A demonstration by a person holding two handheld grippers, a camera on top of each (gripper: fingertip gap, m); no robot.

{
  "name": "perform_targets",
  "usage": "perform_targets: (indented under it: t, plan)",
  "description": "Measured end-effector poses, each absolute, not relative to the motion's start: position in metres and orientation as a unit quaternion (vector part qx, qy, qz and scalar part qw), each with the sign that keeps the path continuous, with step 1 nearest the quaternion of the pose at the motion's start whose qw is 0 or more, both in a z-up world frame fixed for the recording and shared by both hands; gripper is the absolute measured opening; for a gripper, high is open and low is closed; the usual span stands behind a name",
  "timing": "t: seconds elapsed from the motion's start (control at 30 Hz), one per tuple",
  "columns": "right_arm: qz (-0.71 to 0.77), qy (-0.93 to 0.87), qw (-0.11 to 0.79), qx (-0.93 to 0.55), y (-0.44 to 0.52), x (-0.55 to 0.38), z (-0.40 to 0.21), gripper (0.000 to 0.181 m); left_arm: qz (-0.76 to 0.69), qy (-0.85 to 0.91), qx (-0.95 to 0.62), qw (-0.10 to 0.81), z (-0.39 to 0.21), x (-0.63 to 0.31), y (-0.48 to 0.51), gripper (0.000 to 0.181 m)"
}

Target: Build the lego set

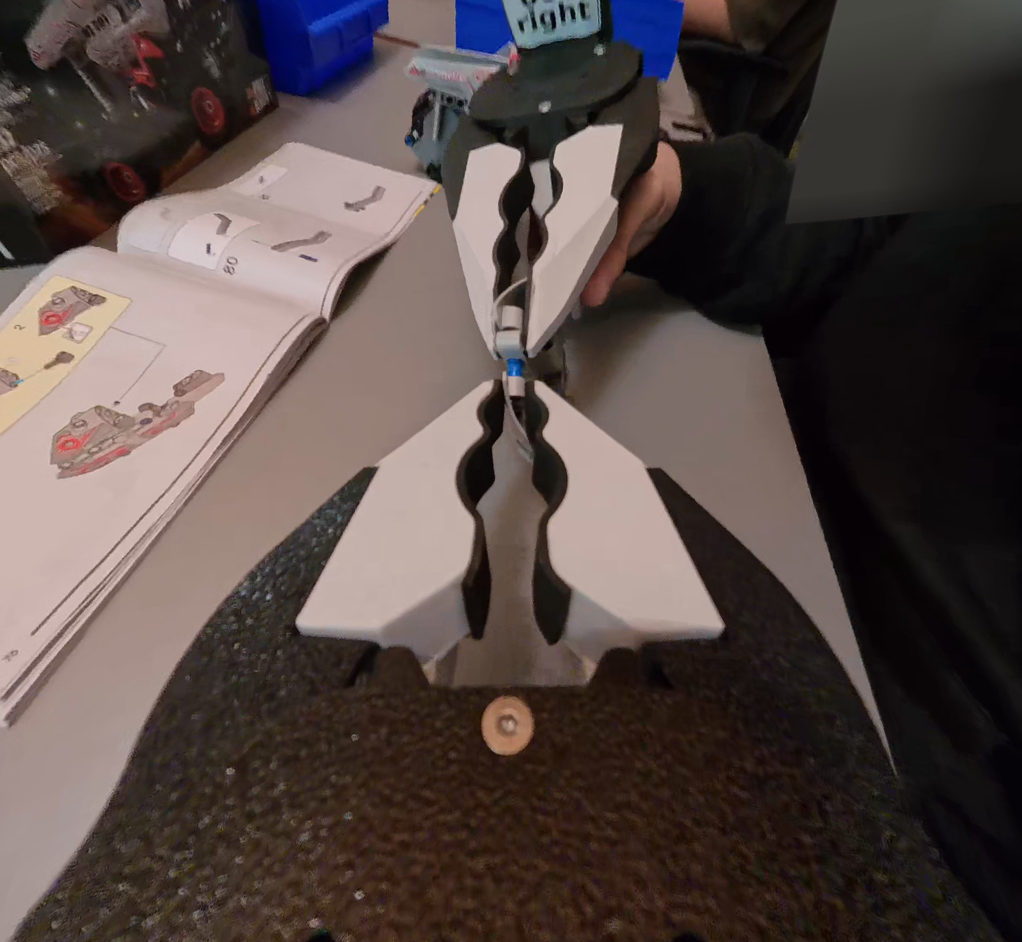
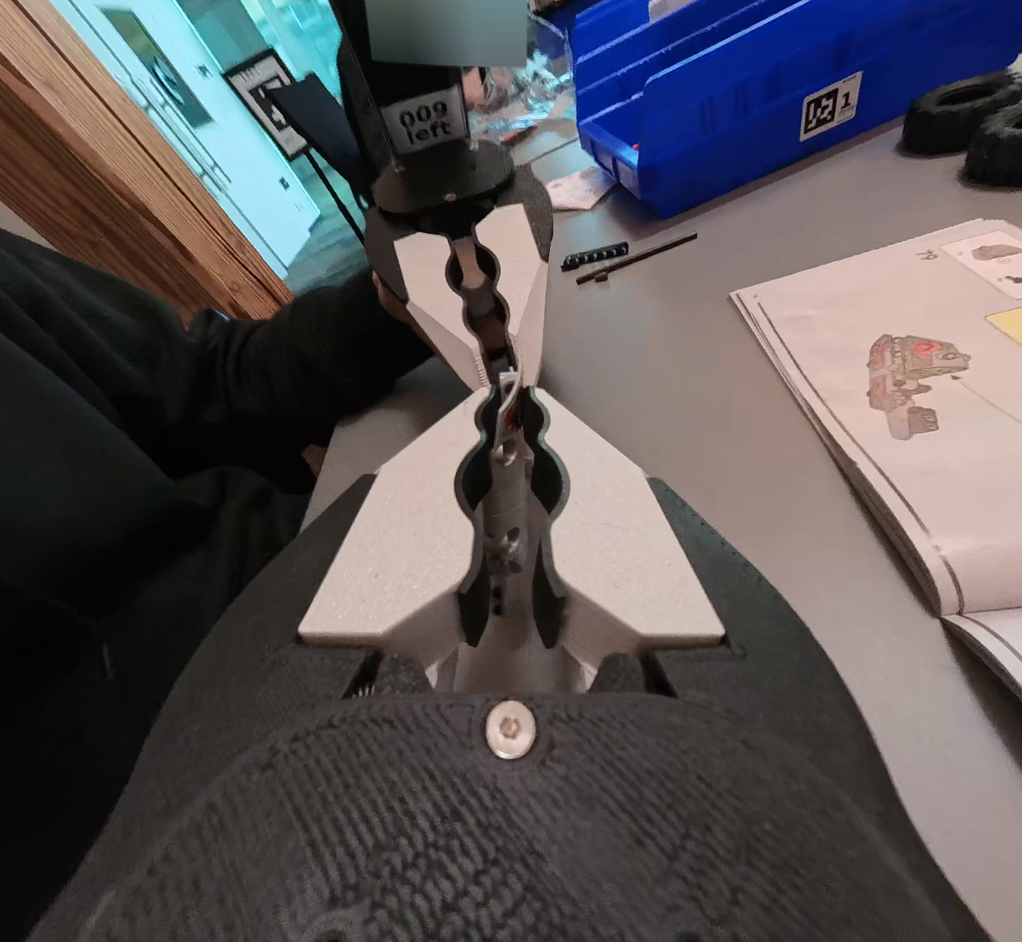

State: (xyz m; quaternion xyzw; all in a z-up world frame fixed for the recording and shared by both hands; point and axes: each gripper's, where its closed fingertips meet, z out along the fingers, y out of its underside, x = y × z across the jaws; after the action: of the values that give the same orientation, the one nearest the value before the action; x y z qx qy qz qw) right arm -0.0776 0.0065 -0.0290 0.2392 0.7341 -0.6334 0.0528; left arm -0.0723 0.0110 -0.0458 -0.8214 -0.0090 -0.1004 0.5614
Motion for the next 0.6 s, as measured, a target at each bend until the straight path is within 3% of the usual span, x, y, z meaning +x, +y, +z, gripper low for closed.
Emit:
perform_targets:
  t: [0.37, 0.47, 0.6]
  plan:
    - [-0.685, 0.68, 0.081, 0.25, 0.008, -0.082, -0.016, 0.007, -0.143, -0.044, -0.759, 0.633, -0.025, -0.076, 0.018, 0.004]
    - [-0.714, 0.638, 0.099, 0.27, 0.013, -0.087, -0.008, 0.006, -0.146, -0.064, -0.736, 0.657, -0.015, -0.083, 0.014, 0.024]
    - [-0.75, 0.579, 0.113, 0.3, 0.028, -0.098, 0.004, 0.006, -0.18, -0.076, -0.727, 0.659, -0.012, -0.081, 0.009, 0.024]
